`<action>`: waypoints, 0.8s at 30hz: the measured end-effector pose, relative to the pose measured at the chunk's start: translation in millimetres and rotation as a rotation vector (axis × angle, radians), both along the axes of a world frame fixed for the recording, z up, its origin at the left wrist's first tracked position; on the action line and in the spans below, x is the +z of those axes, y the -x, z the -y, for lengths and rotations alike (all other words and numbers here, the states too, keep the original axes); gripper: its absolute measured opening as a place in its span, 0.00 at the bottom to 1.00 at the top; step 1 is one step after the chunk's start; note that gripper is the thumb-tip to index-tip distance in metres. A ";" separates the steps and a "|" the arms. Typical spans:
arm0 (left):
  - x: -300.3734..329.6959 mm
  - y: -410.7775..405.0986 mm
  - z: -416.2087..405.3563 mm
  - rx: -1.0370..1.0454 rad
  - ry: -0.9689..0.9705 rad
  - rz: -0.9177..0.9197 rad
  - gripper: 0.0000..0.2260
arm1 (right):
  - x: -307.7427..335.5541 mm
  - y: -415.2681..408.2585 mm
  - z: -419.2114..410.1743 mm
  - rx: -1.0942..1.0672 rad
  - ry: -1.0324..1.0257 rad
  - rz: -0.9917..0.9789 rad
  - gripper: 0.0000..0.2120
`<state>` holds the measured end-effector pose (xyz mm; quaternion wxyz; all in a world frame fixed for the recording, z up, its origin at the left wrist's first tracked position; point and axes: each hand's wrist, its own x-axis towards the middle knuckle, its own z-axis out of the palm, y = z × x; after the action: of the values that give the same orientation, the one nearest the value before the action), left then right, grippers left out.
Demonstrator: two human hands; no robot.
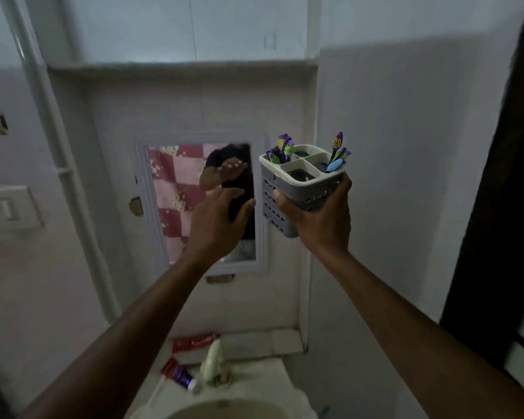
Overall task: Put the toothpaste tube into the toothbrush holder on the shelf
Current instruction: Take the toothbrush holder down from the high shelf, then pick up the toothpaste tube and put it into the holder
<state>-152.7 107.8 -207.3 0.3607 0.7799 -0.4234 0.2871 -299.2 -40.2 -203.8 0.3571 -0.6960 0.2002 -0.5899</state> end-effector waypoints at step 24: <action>-411.3 -111.6 -160.0 0.105 -0.656 -0.543 0.10 | -348.1 -57.4 -77.3 0.009 -0.461 -0.739 0.58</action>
<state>-41.1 267.8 -618.6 0.1771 0.9210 -0.3417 -0.0605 -241.8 37.1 -551.9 0.4103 -0.7632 0.4380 -0.2394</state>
